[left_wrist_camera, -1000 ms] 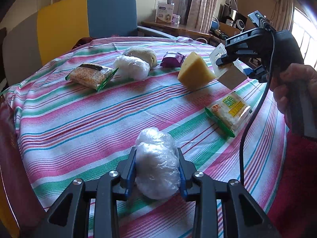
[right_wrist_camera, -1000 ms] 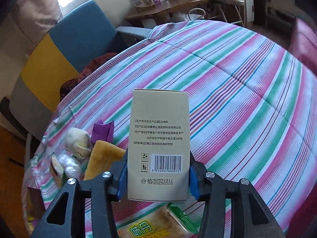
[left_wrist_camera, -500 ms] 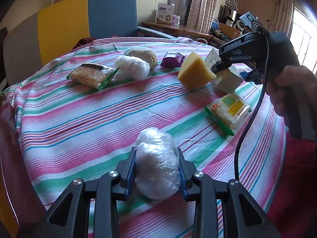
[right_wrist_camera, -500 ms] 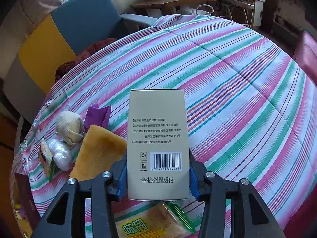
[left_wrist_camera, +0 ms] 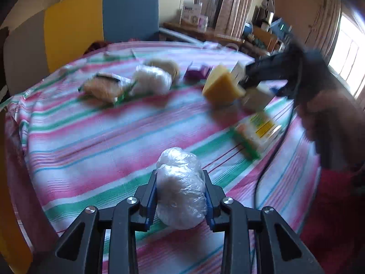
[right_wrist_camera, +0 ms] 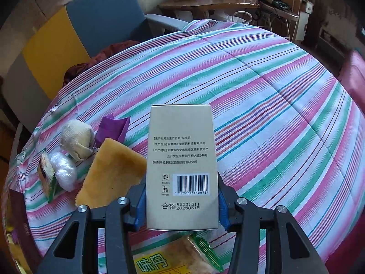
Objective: Organize objects
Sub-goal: 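Grasp the white medicine box with the right gripper while the left holds the bundle, then carry the white bundle into the gold tray and open the left gripper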
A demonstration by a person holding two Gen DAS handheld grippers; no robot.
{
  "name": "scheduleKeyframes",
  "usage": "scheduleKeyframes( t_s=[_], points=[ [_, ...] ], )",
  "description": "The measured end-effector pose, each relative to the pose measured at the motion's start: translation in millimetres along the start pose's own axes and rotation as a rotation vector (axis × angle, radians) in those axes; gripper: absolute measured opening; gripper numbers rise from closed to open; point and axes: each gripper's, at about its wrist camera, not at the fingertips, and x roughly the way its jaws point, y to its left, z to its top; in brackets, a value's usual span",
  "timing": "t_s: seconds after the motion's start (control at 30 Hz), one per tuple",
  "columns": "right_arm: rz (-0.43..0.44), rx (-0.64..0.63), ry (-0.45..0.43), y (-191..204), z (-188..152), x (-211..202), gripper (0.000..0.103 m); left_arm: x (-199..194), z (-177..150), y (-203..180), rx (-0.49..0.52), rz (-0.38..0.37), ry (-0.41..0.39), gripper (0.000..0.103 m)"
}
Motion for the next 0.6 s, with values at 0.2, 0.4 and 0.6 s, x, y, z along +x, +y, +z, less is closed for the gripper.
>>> scheduleKeyframes(
  t_s=[0.2, 0.4, 0.6],
  points=[
    [-0.014, -0.018, -0.004, 1.2, -1.0, -3.0, 0.05, -61.1, 19.6, 20.0, -0.076, -0.001, -0.092, 0.034],
    [-0.027, -0.034, -0.006, 6.7, -2.9, -3.7, 0.05, -105.5, 12.6, 104.1, -0.284, 0.081, -0.088, 0.034],
    [-0.031, -0.053, -0.01, 10.9, -5.0, -6.0, 0.05, -135.7, -11.8, 230.7, -0.53, 0.245, -0.049, 0.034]
  ],
)
